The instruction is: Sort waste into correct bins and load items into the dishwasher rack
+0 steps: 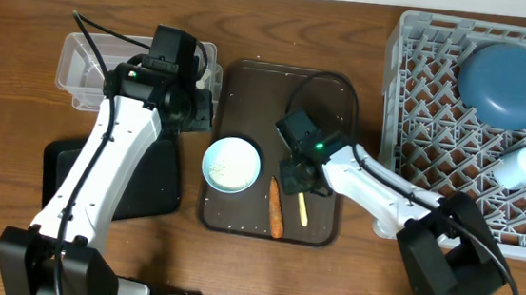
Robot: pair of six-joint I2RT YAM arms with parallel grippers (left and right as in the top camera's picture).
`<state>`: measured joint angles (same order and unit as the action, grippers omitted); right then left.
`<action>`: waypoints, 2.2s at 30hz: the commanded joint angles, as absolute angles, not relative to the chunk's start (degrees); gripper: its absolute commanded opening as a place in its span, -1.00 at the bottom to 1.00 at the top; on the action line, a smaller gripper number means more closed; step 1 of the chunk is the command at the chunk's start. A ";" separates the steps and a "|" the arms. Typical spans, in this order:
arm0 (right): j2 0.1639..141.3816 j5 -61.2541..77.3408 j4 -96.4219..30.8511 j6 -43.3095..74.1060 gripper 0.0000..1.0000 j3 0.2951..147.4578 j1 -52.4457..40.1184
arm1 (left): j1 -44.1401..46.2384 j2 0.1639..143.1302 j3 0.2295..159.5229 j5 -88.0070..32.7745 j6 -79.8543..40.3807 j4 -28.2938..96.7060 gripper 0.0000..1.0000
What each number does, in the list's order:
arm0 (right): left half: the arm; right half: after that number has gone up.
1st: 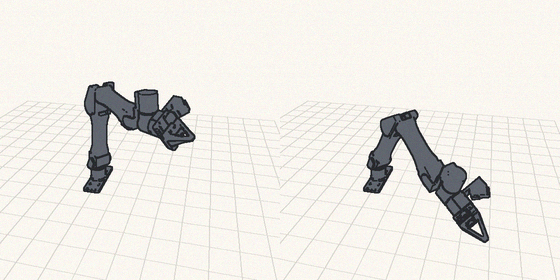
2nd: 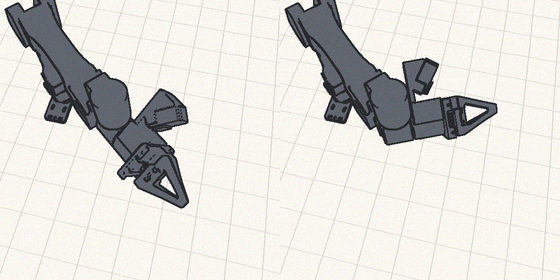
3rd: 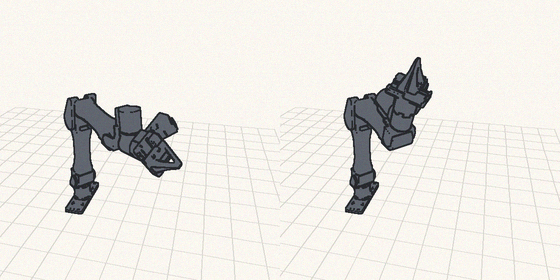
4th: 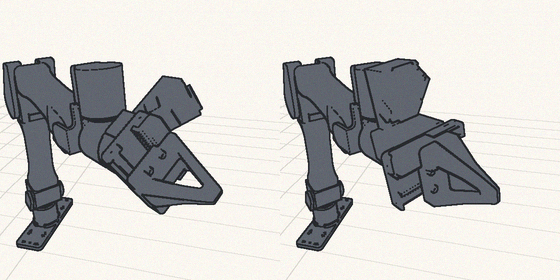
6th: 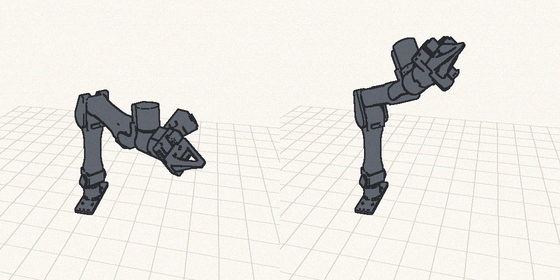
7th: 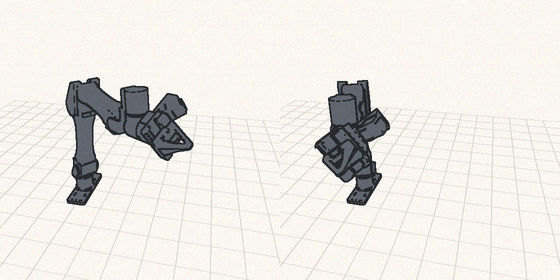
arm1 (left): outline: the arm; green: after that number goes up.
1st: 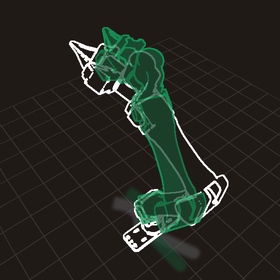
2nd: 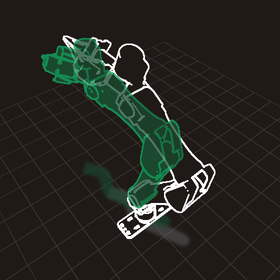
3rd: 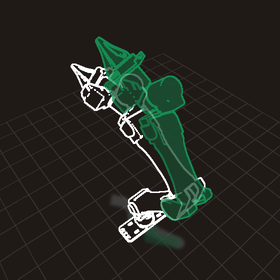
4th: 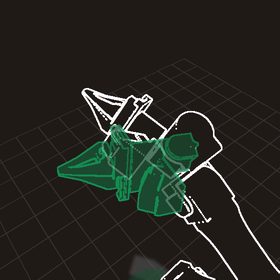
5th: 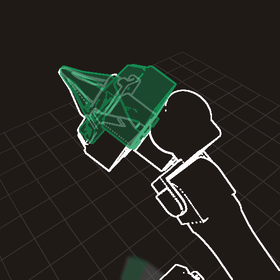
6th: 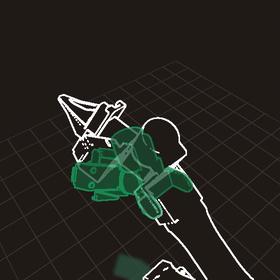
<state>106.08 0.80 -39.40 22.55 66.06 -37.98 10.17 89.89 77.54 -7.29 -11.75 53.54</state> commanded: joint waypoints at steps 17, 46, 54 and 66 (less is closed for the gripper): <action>102.89 3.51 -43.42 19.40 -0.98 67.53 -34.59 | 9.93 89.65 77.01 -6.79 -11.18 53.54 -0.08; 88.33 12.82 -59.81 3.29 -0.98 81.01 -7.35 | 9.93 89.65 77.01 -6.79 -11.18 53.52 -0.08; 90.00 8.51 -63.09 1.87 -0.98 80.38 0.58 | 9.93 89.65 77.01 -6.79 -11.18 53.49 -0.08; 100.29 6.02 -64.05 1.02 -0.98 80.34 1.06 | 9.93 89.65 77.01 -6.79 -11.18 53.52 -0.08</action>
<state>98.19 6.98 -63.83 2.09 80.40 0.95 10.17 89.89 77.54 -7.29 -11.75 53.52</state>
